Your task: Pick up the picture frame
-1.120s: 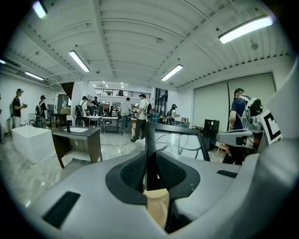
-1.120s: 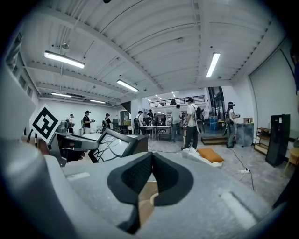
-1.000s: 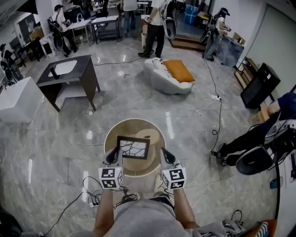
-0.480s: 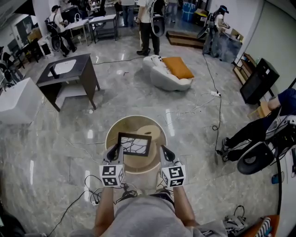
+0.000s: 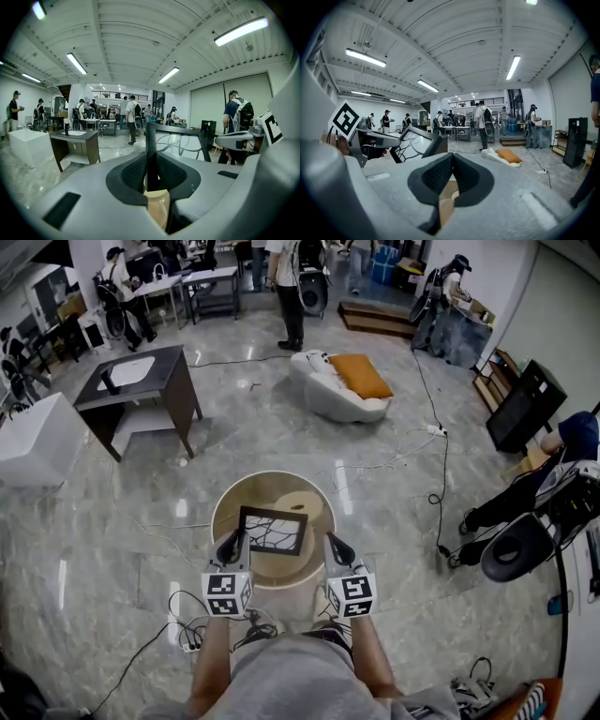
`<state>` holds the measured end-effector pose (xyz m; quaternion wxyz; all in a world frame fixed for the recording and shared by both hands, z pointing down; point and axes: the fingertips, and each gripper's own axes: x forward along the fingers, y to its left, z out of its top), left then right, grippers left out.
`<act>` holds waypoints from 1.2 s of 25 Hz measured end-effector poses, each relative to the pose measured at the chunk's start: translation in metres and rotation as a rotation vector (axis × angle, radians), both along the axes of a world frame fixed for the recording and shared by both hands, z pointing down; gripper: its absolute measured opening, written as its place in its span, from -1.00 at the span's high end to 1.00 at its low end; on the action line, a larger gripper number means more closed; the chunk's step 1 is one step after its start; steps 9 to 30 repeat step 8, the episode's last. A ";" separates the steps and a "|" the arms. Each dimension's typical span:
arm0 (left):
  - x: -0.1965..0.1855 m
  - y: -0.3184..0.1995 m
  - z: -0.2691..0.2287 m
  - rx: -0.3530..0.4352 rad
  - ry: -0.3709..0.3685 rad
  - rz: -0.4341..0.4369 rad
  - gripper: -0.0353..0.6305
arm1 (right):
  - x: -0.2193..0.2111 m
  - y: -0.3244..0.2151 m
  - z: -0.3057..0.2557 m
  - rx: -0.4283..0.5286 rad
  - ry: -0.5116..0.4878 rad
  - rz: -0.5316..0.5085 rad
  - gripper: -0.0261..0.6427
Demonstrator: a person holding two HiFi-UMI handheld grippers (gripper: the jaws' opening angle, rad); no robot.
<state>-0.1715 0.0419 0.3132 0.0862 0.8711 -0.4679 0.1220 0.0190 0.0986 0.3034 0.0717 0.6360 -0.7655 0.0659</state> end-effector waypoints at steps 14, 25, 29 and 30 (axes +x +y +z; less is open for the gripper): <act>0.003 0.002 -0.007 -0.004 0.005 0.001 0.66 | 0.005 0.003 -0.006 -0.006 0.002 0.006 0.93; 0.003 0.002 -0.007 -0.004 0.005 0.001 0.66 | 0.005 0.003 -0.006 -0.006 0.002 0.006 0.93; 0.003 0.002 -0.007 -0.004 0.005 0.001 0.66 | 0.005 0.003 -0.006 -0.006 0.002 0.006 0.93; 0.003 0.002 -0.007 -0.004 0.005 0.001 0.66 | 0.005 0.003 -0.006 -0.006 0.002 0.006 0.93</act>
